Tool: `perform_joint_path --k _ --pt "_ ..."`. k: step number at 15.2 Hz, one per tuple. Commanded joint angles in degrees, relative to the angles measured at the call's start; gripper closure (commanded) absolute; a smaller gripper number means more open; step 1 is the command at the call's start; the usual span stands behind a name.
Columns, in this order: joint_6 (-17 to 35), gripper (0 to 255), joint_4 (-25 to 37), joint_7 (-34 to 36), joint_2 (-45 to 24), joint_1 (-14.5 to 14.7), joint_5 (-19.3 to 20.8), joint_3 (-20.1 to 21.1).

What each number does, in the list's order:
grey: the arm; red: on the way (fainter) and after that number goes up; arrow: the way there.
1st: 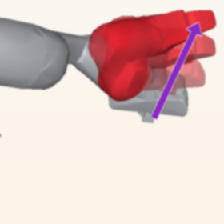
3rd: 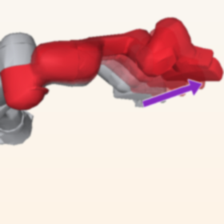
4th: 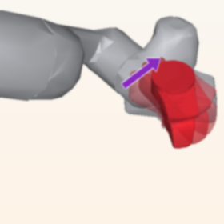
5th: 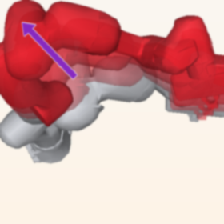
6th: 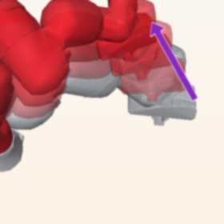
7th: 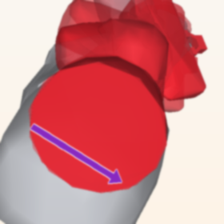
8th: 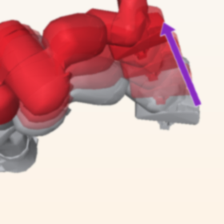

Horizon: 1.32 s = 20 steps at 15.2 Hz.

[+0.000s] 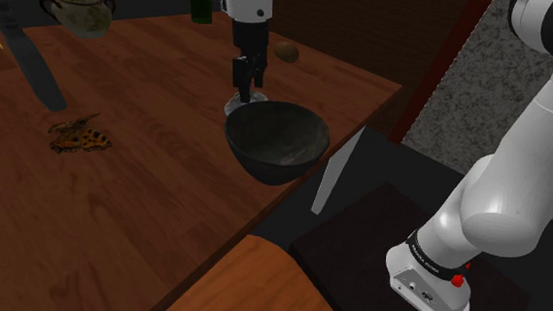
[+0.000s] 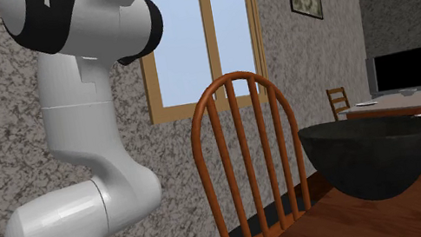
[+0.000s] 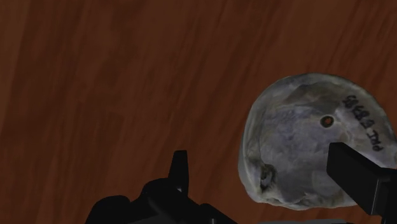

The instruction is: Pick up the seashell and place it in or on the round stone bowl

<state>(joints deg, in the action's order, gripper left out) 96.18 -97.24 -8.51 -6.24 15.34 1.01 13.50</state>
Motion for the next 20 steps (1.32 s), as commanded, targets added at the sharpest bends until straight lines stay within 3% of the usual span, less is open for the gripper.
perform_joint_path --k 1,2,11,20 --pt "0.0 0 0.0 0.0 0.0 0.0 0.0 0.0" --pt "0.0 255 0.0 0.0 0.0 0.0 0.0 0.0" --pt "0.0 255 0.0 0.0 0.0 0.0 0.0 0.0" --pt "-7.0 255 7.4 0.1 -0.4 0.1 0.1 0.1"
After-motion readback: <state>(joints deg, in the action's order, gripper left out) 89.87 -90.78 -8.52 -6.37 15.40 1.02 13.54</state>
